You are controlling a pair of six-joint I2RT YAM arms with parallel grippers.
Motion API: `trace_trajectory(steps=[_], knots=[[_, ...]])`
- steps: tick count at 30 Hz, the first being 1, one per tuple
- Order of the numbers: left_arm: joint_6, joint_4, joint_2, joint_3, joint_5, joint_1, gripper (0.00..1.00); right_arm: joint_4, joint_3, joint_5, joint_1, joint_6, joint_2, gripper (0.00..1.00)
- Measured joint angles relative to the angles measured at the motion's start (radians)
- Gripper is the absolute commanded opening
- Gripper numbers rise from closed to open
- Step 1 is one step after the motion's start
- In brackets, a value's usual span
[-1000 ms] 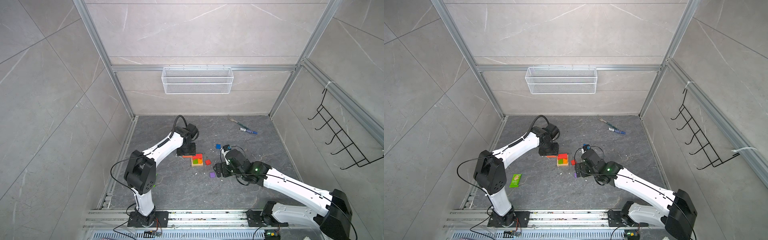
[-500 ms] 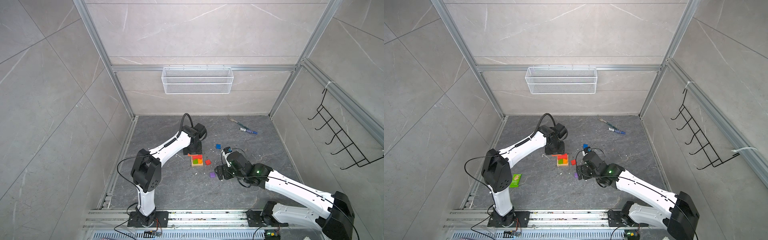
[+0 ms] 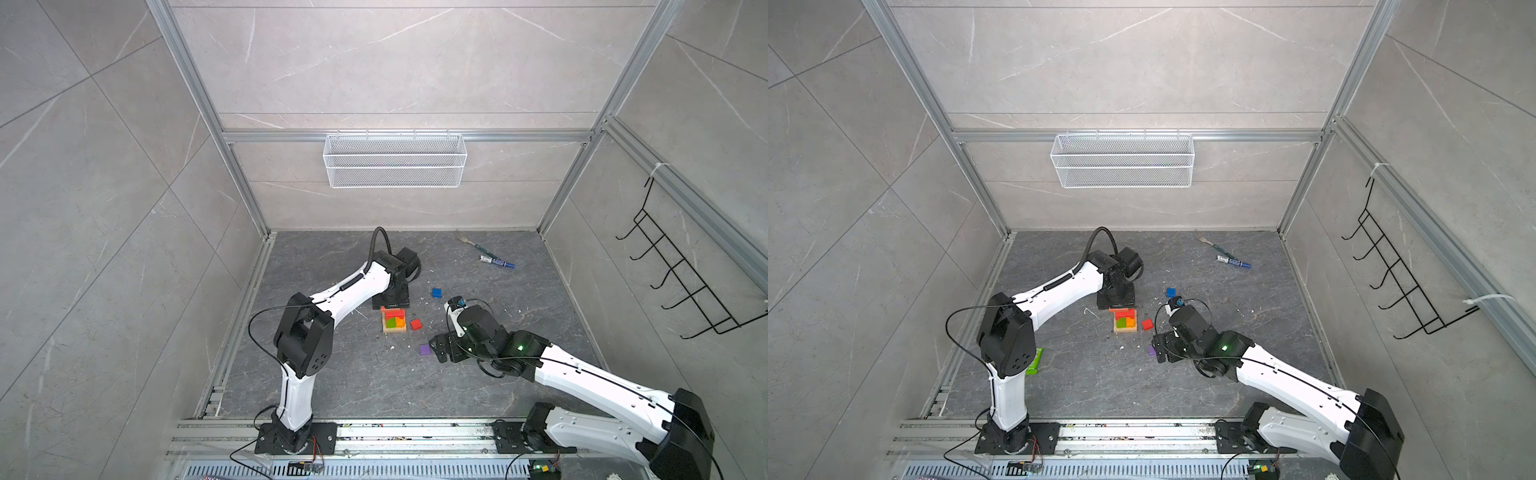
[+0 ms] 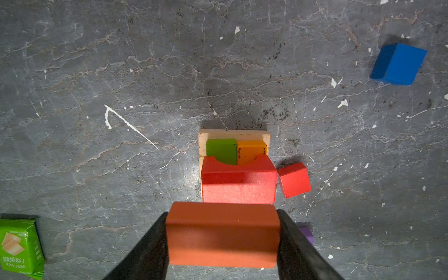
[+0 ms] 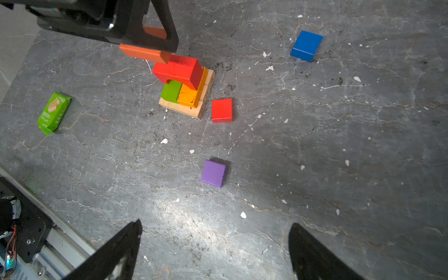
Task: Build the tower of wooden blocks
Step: 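Carry the orange bar with the left gripper over the red arch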
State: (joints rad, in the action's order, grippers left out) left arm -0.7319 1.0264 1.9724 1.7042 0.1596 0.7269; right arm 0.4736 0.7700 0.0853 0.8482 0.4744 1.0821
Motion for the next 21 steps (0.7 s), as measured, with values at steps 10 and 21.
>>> trace_trajectory(steps=[10,21], knots=[[-0.004,-0.011,0.028,0.001,0.000,0.011,0.48,-0.007,-0.013,0.000,0.000,0.000,-0.009,0.95],[-0.008,-0.039,0.061,0.012,0.001,0.022,0.48,-0.007,-0.013,0.000,0.000,0.000,-0.014,0.95]])
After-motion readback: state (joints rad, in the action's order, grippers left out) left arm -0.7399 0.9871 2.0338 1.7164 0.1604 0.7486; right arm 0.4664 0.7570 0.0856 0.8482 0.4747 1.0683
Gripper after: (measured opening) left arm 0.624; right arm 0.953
